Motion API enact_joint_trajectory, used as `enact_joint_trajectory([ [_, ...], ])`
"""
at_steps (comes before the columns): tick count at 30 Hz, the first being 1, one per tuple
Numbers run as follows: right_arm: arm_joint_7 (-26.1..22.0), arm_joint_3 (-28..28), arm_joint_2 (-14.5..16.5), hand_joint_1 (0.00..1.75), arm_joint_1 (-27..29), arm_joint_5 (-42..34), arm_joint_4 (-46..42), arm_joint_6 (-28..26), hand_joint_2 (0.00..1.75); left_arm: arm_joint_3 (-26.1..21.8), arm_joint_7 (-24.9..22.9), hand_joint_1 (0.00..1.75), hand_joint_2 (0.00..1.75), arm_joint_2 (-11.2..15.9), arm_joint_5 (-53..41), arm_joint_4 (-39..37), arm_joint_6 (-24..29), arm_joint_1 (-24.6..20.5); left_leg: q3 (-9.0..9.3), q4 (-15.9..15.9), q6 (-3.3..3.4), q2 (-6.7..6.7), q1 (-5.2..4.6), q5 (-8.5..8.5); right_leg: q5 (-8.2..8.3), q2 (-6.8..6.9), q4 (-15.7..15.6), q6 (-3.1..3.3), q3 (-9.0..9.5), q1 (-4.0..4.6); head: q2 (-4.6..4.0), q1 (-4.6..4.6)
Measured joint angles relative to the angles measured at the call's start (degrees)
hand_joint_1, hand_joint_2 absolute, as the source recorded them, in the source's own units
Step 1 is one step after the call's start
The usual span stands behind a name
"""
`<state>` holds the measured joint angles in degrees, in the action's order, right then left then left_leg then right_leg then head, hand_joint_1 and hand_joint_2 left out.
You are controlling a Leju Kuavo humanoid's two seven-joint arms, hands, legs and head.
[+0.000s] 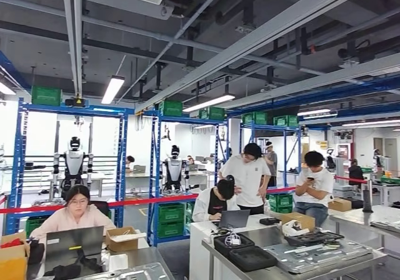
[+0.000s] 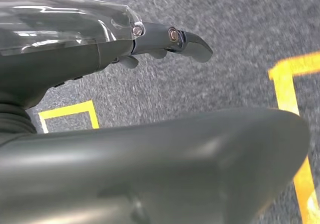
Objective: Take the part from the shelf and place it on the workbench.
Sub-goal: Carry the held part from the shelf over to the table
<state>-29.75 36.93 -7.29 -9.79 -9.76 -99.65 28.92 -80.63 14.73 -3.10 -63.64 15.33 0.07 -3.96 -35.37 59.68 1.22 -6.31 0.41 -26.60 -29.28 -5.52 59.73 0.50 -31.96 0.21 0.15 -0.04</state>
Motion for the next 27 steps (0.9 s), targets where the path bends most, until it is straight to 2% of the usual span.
enact_joint_trajectory([
  [1,-0.1,0.0,0.1,1.75,-0.1,0.0,-0.2,0.0,1.75,0.0,0.0,0.00,1.75,0.0,0.0,0.0,-0.1,0.0,-0.32,0.0,-0.27,-0.69,0.22,0.20,-0.01,-0.45,-0.8,0.14,0.18,0.06,0.01,-0.01],
  [2,-0.1,0.0,0.1,1.75,-0.1,0.0,-0.5,0.0,1.75,0.0,0.0,0.00,1.75,0.0,-0.1,0.0,-0.2,0.1,-0.59,-0.1,-0.62,-1.44,0.39,0.43,0.05,0.19,-1.2,0.13,0.30,0.16,0.01,-0.02],
  [3,-0.2,0.0,0.2,1.75,-0.2,0.0,-0.8,0.0,1.75,0.0,0.0,0.00,1.75,0.0,-0.1,0.0,-0.2,0.2,-0.76,-0.1,-0.90,-1.57,0.46,0.48,0.13,1.10,-1.7,0.20,0.52,0.12,0.01,-0.02],
  [4,-0.2,-0.1,0.4,1.75,-0.2,0.0,-1.0,0.0,1.75,0.0,0.0,0.00,1.75,-0.1,-0.1,0.0,-0.2,0.3,-0.97,0.2,-1.14,-0.73,0.36,0.18,0.31,1.93,-2.3,0.30,0.81,0.01,-0.01,-0.02],
  [5,-0.2,-0.1,0.5,1.75,-0.3,0.0,-1.2,0.0,1.75,0.0,0.0,0.00,1.75,-0.1,-0.1,0.0,-0.2,0.3,-1.50,1.4,-1.39,0.71,0.23,-0.70,0.50,2.81,-2.8,0.40,1.10,-0.11,-0.01,-0.02],
  [7,-0.3,-0.1,0.6,1.75,-0.1,0.0,-1.5,0.1,1.75,0.0,0.0,0.00,1.75,-0.1,-0.1,0.0,-0.2,0.0,-4.08,6.9,-1.95,4.11,0.21,-4.00,0.63,4.66,-3.2,0.57,1.41,-0.14,-0.02,-0.02],
  [8,-0.3,-0.1,0.6,1.75,0.0,0.0,-1.5,0.1,1.75,0.0,0.1,0.00,1.75,-0.1,-0.1,0.0,-0.2,-0.1,-5.80,10.6,-2.29,4.90,0.39,-5.65,0.58,5.65,-3.2,0.59,1.40,-0.13,-0.02,-0.02],
  [9,-0.3,-0.1,0.6,1.75,0.0,0.0,-1.6,0.1,1.75,0.0,0.1,0.00,1.75,-0.1,-0.1,0.0,-0.2,-0.1,-7.05,13.4,-2.59,5.32,0.62,-6.59,0.53,6.59,-3.2,0.55,1.39,-0.14,-0.02,-0.01],
  [10,-0.3,-0.1,0.6,1.75,0.1,0.0,-1.6,0.2,1.75,0.0,0.1,0.00,1.75,-0.1,-0.1,0.0,-0.2,-0.1,-7.41,14.5,-2.88,5.58,0.86,-6.56,0.45,7.45,-3.2,0.46,1.39,-0.17,-0.02,-0.01],
  [11,-0.3,0.0,0.6,1.75,0.1,0.0,-1.6,0.2,1.75,0.0,0.0,0.00,1.75,-0.1,-0.1,0.0,-0.2,0.0,-6.60,13.2,-3.13,5.88,1.10,-5.49,0.35,8.21,-3.2,0.30,1.44,-0.21,-0.02,-0.01],
  [12,-0.3,0.0,0.6,1.75,0.1,0.0,-1.6,0.2,1.75,0.0,0.0,0.00,1.75,-0.1,-0.1,0.0,-0.2,0.1,-4.76,10.0,-3.35,6.54,1.29,-3.75,0.20,8.91,-3.1,0.07,1.56,-0.25,-0.02,-0.01],
  [13,-0.3,0.0,0.6,1.75,0.1,0.0,-1.6,0.2,1.75,0.0,0.0,0.00,1.75,-0.1,-0.1,0.0,-0.2,0.1,-2.62,6.1,-3.54,7.90,1.32,-2.24,0.01,9.55,-3.1,-0.24,1.67,-0.26,-0.02,-0.01],
  [15,-0.3,-0.1,0.6,1.75,0.1,0.0,-1.7,0.2,1.75,0.0,0.0,0.00,1.75,-0.1,-0.1,0.0,-0.3,-0.1,0.20,0.7,-2.95,9.88,1.07,-0.52,-0.47,10.73,-2.7,-0.99,1.83,0.03,-0.02,-0.02],
  [16,-0.2,-0.1,0.6,1.75,0.1,0.0,-1.8,0.2,1.75,0.0,0.0,0.00,1.75,-0.1,-0.1,0.0,-0.3,-0.2,0.50,-0.1,-2.42,10.21,0.82,-0.53,-0.64,11.26,-2.7,-1.31,1.90,0.15,-0.02,-0.04],
  [18,-0.2,-0.1,0.6,1.75,0.2,-0.1,-1.8,0.2,1.75,0.1,0.0,0.00,1.75,-0.1,-0.1,0.0,-0.3,0.0,0.37,-0.3,-1.33,9.10,0.53,-0.48,-0.91,12.07,-2.7,-1.84,2.16,0.06,-0.02,-0.07],
  [19,-0.2,-0.1,0.6,1.75,0.2,-0.1,-1.8,0.2,1.75,0.1,0.0,0.00,1.75,-0.1,-0.1,0.0,-0.3,0.1,0.38,-0.3,-0.95,8.57,0.50,-0.42,-1.38,11.43,-2.4,-2.10,2.18,-0.15,-0.02,-0.07],
  [20,-0.2,-0.1,0.5,1.75,0.2,-0.1,-1.9,0.3,1.75,0.1,0.1,0.00,1.75,-0.1,-0.1,0.0,-0.3,0.2,0.39,-0.4,-0.56,8.03,0.53,-0.34,-2.42,10.22,-1.2,-2.30,1.77,-0.34,-0.02,-0.07],
  [22,-0.2,-0.2,0.5,1.75,0.4,-0.1,-1.9,0.3,1.75,0.1,0.1,0.00,1.75,-0.1,-0.2,0.0,-0.3,0.1,0.40,-0.5,0.06,6.83,0.51,-0.25,-6.03,7.11,5.1,-2.38,-0.90,-0.56,-0.02,-0.07],
  [23,-0.3,-0.2,0.4,1.75,0.5,-0.1,-1.9,0.3,1.75,0.1,0.2,0.00,1.75,-0.1,-0.2,0.0,-0.3,-0.1,0.40,-0.5,0.27,6.13,0.40,-0.25,-7.87,6.31,9.3,-2.27,-2.93,-0.56,-0.02,-0.07],
  [24,-0.3,-0.2,0.4,1.75,0.7,-0.1,-1.9,0.4,1.75,0.1,0.2,0.00,1.75,-0.1,-0.2,0.0,-0.3,-0.1,0.41,-0.5,0.37,5.36,0.25,-0.25,-8.99,5.95,12.9,-2.15,-4.76,-0.54,-0.02,-0.07],
  [25,-0.3,-0.3,0.4,1.75,0.9,-0.1,-1.8,0.4,1.75,0.1,0.2,0.00,1.75,-0.1,-0.2,0.0,-0.3,-0.1,0.45,-0.4,0.43,4.56,0.09,-0.25,-8.99,5.77,14.7,-1.99,-5.85,-0.48,-0.02,-0.07],
  [26,-0.3,-0.3,0.4,1.75,1.0,-0.1,-1.8,0.4,1.75,0.1,0.2,0.00,1.75,-0.1,-0.2,0.0,-0.3,-0.1,0.52,-0.4,0.45,3.74,-0.02,-0.25,-7.83,5.58,14.2,-1.79,-5.90,-0.39,-0.02,-0.07],
  [27,-0.3,-0.3,0.4,1.75,1.1,-0.1,-1.8,0.4,1.75,0.1,0.2,0.00,1.75,-0.1,-0.2,0.0,-0.4,-0.1,0.62,-0.4,0.45,2.90,-0.09,-0.25,-5.70,5.17,11.4,-1.55,-4.93,-0.28,-0.02,-0.07],
])
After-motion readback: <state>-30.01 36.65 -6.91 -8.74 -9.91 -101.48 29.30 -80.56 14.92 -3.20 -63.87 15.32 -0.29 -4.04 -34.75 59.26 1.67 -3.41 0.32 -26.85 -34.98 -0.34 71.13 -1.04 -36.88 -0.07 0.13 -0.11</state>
